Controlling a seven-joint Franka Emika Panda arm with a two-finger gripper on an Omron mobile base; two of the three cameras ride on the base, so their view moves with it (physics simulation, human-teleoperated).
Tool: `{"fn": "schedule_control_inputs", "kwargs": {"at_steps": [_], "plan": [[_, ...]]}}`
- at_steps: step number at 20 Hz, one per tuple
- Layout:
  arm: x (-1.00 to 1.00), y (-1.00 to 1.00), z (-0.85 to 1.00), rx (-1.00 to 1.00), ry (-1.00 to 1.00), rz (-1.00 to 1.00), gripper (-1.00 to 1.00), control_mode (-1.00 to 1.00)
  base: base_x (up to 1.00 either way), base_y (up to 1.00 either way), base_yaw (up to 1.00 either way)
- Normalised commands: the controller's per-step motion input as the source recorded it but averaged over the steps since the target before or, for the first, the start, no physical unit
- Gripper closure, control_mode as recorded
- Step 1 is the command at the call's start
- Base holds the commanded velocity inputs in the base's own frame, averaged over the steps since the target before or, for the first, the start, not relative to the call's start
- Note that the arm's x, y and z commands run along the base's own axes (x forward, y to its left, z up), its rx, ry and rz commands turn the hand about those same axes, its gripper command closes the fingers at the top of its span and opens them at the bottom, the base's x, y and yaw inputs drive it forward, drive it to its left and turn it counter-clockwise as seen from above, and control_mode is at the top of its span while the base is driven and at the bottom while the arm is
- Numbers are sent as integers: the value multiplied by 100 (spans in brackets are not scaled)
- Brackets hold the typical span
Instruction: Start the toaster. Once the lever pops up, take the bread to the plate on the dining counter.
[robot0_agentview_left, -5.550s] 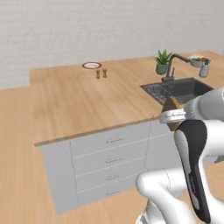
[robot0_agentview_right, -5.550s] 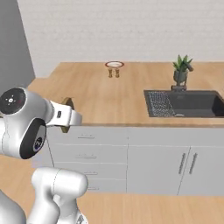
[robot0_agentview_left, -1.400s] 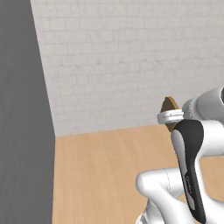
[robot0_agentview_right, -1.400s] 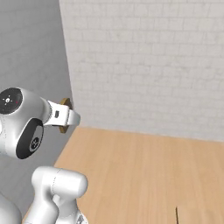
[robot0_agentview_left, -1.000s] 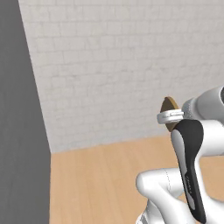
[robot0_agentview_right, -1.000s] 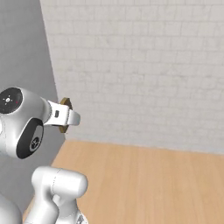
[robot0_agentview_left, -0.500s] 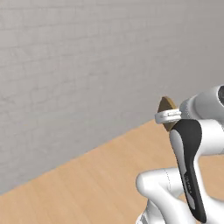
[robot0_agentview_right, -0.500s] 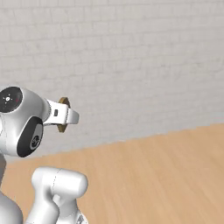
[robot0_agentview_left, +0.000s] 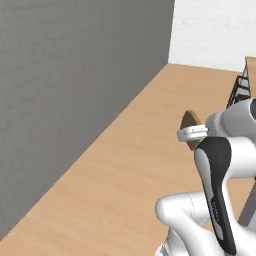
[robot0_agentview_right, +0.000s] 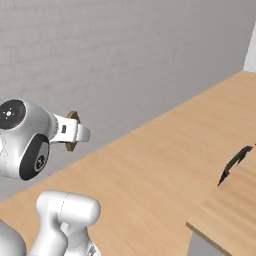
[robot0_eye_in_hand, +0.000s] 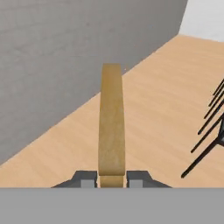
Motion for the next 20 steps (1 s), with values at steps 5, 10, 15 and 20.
{"fn": "schedule_control_inputs", "kwargs": {"at_steps": [5, 10, 15, 20], "plan": [[0, 0, 0, 0, 0, 0, 100, 100, 34, 22, -78], [0, 0, 0, 0, 0, 0, 100, 100, 42, 28, -75], [0, 0, 0, 0, 0, 0, 100, 100, 77, 49, -63], [0, 0, 0, 0, 0, 0, 100, 100, 84, 68, -61]]}}
